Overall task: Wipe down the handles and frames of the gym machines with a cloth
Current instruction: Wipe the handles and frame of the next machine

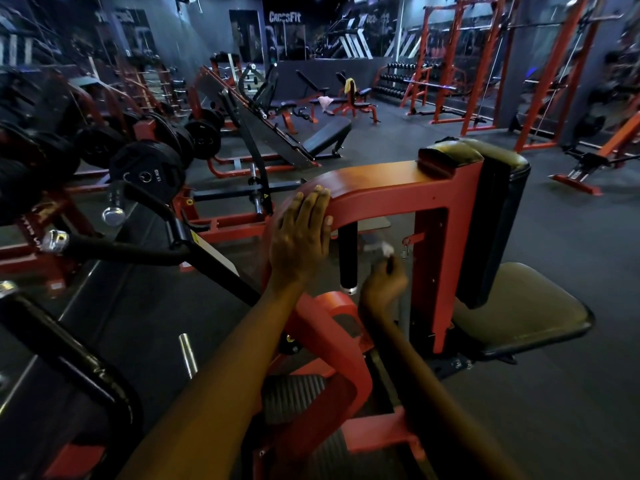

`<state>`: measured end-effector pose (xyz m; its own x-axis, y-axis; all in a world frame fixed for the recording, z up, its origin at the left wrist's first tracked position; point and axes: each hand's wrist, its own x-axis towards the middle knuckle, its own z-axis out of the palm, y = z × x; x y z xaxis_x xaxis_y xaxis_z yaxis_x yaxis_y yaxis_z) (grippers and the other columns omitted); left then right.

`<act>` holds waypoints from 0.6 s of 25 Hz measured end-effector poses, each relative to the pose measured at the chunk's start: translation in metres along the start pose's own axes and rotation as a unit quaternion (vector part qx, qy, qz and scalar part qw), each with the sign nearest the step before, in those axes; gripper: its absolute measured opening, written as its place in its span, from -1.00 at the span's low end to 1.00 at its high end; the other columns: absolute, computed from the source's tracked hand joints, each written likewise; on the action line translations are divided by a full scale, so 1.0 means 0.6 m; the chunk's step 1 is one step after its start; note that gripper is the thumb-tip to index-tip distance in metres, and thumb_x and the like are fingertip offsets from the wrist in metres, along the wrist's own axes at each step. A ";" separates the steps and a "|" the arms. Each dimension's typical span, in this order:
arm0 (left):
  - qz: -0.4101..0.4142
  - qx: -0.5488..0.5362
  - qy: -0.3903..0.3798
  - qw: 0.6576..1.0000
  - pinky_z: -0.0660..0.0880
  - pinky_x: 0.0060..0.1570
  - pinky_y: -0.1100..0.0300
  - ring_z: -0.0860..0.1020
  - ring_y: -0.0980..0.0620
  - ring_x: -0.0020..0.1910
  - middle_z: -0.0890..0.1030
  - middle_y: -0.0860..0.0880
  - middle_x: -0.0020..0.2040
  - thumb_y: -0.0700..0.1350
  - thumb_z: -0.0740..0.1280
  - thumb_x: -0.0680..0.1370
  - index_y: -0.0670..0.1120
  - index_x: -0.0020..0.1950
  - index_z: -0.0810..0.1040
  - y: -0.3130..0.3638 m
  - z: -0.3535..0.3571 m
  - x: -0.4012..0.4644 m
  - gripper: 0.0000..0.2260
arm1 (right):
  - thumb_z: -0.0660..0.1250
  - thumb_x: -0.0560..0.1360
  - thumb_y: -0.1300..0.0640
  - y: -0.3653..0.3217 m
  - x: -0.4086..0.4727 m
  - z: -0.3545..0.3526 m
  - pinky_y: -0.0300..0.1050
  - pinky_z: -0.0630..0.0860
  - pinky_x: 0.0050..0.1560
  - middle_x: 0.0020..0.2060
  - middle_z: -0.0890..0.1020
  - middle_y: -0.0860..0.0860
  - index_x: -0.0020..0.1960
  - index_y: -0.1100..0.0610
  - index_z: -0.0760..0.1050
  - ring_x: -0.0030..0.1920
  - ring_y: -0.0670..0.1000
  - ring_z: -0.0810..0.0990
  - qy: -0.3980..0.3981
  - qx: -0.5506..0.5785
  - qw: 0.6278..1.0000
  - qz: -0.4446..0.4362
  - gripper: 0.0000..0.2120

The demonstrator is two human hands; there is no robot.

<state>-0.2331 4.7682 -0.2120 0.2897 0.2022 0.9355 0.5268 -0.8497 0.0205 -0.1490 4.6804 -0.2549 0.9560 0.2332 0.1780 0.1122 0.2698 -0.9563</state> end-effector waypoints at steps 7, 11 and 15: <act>0.003 0.004 -0.005 1.000 0.45 0.20 -0.01 0.48 -0.15 0.27 0.53 -0.15 0.29 -0.06 0.13 0.63 -0.14 0.41 0.32 -0.002 0.000 -0.005 -0.64 | 0.14 0.54 0.34 -0.043 0.023 0.071 -0.28 0.42 -0.16 -0.18 0.60 0.10 -0.02 0.32 0.53 -0.14 0.00 0.54 -0.097 -0.017 0.993 -0.064 -0.81; -0.002 -0.002 -0.017 1.000 0.45 0.21 0.00 0.49 -0.16 0.27 0.53 -0.15 0.29 -0.06 0.11 0.64 -0.14 0.41 0.33 -0.003 -0.002 -0.002 -0.64 | 0.19 0.48 0.11 0.050 0.081 0.025 -0.02 0.38 -0.27 -0.28 0.60 0.27 -0.15 0.31 0.52 -0.29 -0.01 0.47 -0.214 -0.153 0.964 -0.048 -0.73; -0.005 -0.009 -0.020 1.000 0.43 0.24 0.00 0.49 -0.16 0.28 0.52 -0.16 0.30 -0.04 0.07 0.66 -0.13 0.42 0.30 -0.002 0.000 -0.004 -0.64 | 0.29 0.54 0.10 0.048 0.067 -0.033 -0.12 0.45 -0.21 -0.27 0.61 0.10 -0.12 0.28 0.58 -0.28 -0.10 0.51 -0.245 -0.119 0.962 0.013 -0.76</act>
<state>-0.2349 4.7687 -0.2144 0.3174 0.2294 0.9201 0.5154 -0.8562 0.0357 -0.1019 4.6790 -0.2799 0.7240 0.6646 0.1848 0.2033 0.0504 -0.9778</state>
